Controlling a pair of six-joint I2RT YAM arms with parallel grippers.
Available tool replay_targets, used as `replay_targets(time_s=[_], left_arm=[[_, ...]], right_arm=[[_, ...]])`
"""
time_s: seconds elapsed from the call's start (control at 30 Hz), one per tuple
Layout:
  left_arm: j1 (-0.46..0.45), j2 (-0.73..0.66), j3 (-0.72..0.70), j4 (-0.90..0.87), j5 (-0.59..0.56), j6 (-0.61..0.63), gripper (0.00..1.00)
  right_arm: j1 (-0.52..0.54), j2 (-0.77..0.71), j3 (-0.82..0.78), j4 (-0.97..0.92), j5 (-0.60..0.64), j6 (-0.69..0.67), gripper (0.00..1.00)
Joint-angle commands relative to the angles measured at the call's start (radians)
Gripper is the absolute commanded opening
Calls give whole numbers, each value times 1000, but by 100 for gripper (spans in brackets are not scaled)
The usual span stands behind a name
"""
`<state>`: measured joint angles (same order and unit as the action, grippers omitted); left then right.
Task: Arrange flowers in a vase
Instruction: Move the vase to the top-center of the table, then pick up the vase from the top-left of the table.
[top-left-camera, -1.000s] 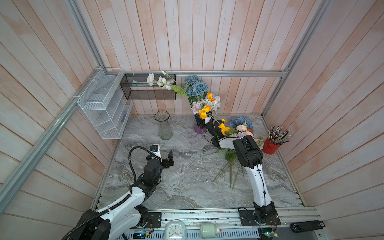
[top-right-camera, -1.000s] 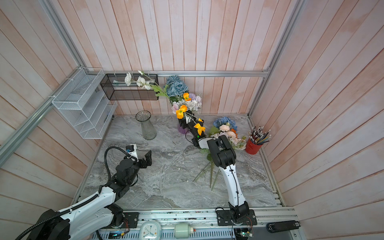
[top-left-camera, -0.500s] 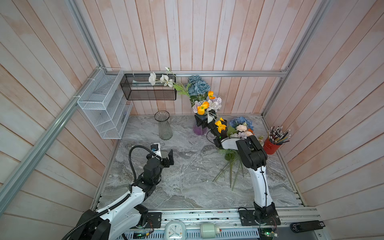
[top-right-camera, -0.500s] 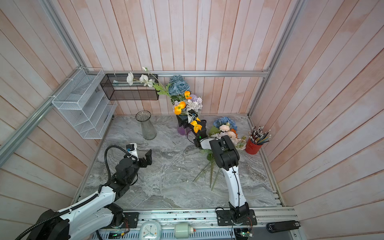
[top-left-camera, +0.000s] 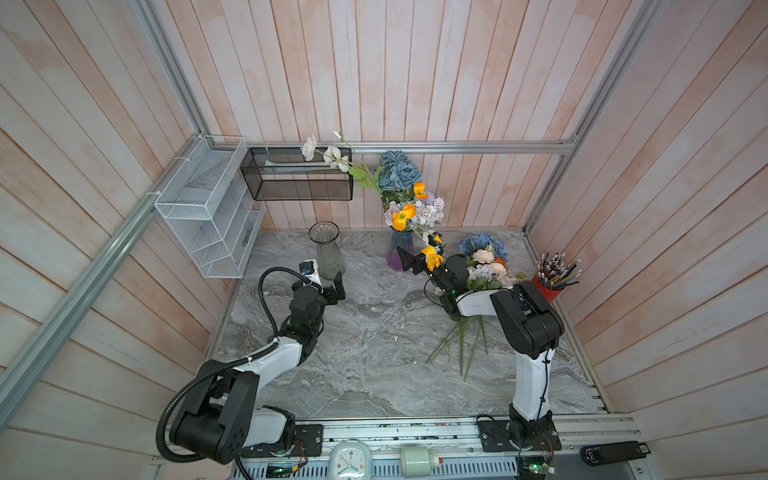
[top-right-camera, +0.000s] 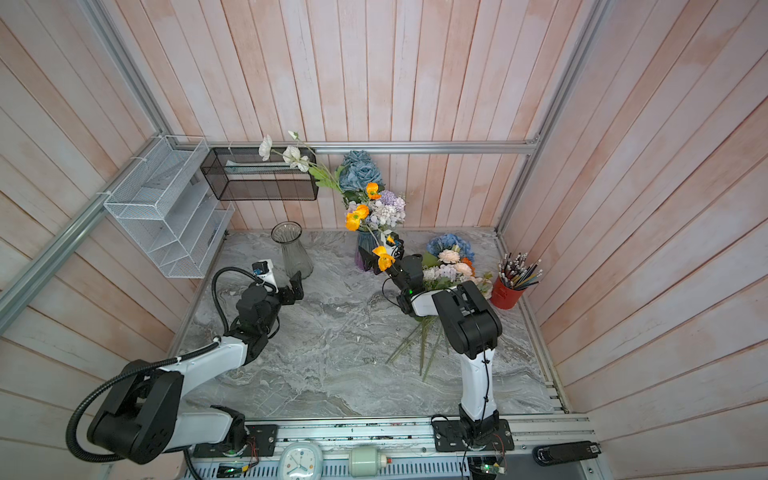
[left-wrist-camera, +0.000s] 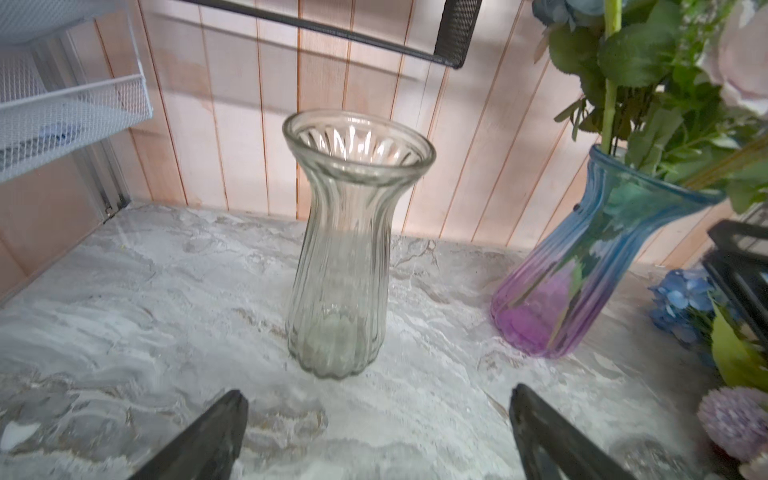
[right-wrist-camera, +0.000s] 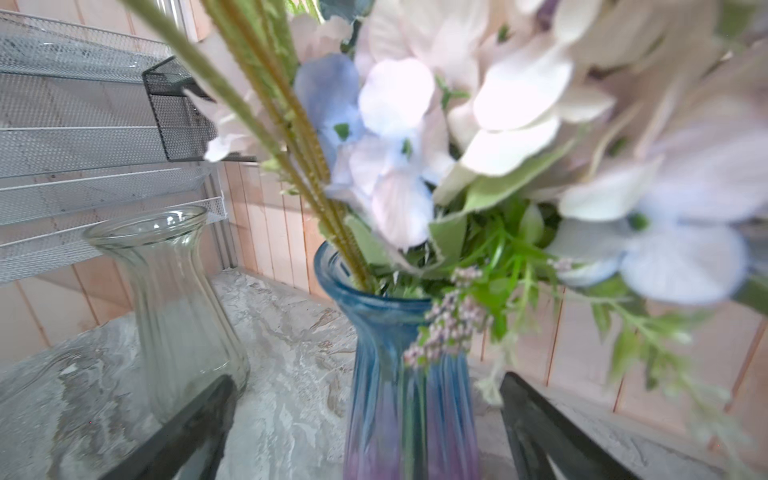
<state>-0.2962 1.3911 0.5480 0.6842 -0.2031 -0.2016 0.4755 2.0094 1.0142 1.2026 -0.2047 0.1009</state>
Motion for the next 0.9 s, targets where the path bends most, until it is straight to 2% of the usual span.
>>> replay_targets(time_s=[0.0, 0.17, 0.5, 0.67, 0.73, 0.87], left_arm=[[26, 74, 72, 99, 45, 50, 100], [87, 189, 150, 157, 100, 39, 100], [100, 397, 343, 189, 135, 108, 100], [105, 477, 408, 196, 113, 108, 100], [106, 500, 430, 201, 100, 110, 100], [112, 548, 476, 198, 76, 119, 99]], right_arm=[[35, -77, -58, -32, 10, 23, 98], [75, -235, -191, -121, 48, 83, 98], [63, -544, -317, -470, 168, 218, 98], [-38, -578, -291, -608, 123, 351, 98], [-83, -582, -310, -571, 36, 357, 98], [-157, -582, -350, -491, -30, 419, 98]])
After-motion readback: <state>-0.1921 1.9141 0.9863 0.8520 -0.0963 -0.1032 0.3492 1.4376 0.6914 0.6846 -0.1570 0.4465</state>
